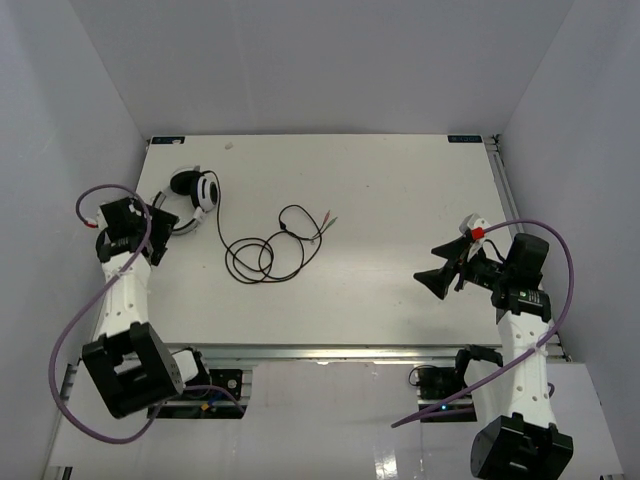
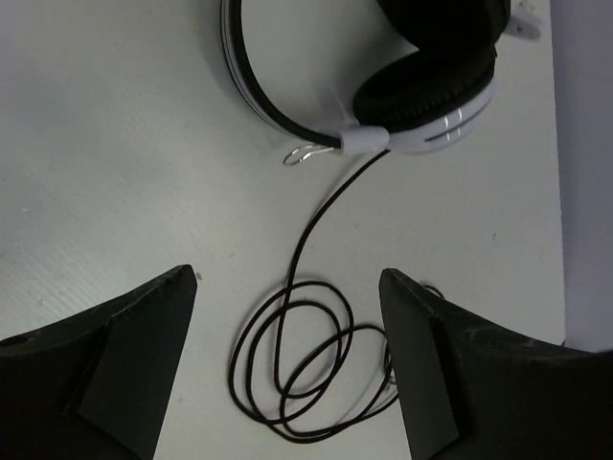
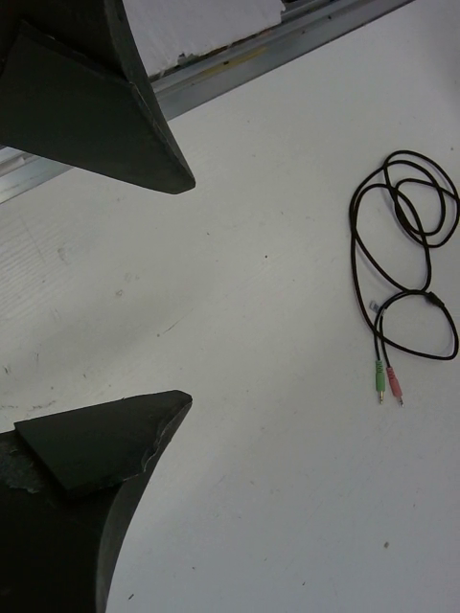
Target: Wrap the headphones
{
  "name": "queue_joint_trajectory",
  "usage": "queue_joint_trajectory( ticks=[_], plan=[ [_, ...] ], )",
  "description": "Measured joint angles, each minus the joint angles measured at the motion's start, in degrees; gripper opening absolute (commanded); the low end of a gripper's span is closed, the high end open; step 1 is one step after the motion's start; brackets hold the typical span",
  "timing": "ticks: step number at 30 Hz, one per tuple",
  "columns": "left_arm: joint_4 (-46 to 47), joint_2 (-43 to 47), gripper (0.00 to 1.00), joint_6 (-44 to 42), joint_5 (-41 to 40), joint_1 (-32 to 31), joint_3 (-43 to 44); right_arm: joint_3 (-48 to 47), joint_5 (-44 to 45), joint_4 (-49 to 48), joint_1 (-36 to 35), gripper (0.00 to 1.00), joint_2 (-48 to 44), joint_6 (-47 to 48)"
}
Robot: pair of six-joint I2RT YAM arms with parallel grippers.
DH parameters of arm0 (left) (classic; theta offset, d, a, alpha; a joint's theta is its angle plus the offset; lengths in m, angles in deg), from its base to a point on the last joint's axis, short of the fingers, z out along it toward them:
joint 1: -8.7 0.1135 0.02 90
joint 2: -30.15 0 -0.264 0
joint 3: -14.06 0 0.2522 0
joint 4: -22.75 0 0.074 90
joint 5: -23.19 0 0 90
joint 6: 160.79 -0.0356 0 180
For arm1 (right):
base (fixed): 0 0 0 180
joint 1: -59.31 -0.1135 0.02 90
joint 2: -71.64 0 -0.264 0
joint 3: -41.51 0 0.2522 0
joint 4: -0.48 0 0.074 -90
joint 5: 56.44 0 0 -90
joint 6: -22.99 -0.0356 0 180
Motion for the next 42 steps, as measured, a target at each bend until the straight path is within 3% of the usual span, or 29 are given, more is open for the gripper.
queue_joint_trajectory(
  ticks=[5,11,17,21,24,26,32,37,42],
  plan=[
    [-1.01,-13.26,0.83,3.52,-1.03,1.37,9.73,0.02,0.02,-0.29,0.0,0.9,-0.43,-0.44],
    [-8.41,-35.45,0.79,3.37,-6.14,1.26,29.43,0.08,0.16,-0.68,0.0,0.9,-0.44,-1.3],
    [-12.45,-46.01,0.72,1.89,-9.58,1.31,31.82,0.46,1.0,-1.4,0.0,0.9,-0.17,-1.59],
    [-12.49,-47.97,0.5,1.75,-9.19,1.34,33.46,0.46,1.45,-1.56,0.0,0.9,0.18,-1.6],
    [-11.75,-48.76,0.24,1.73,-8.64,1.34,33.96,0.46,1.89,-1.58,0.0,0.9,0.43,-1.6],
    [-10.99,-49.3,0.16,1.66,-8.13,1.34,34.14,0.46,2.29,-1.58,0.0,0.9,0.43,-1.59],
    [-10.05,-49.41,0.01,0.11,-7.79,1.34,33.89,0.46,2.89,-1.6,0.0,0.9,0.56,-1.58],
    [-6.95,-47.61,0.0,-2.05,-5.53,1.36,31.2,0.79,3.1,-1.63,0.0,0.9,0.51,-1.56],
    [-1.91,-40.53,0.0,-8.01,3.46,0.27,25.19,1.1,2.81,-1.58,-0.02,0.9,0.1,-0.9]
  ],
)
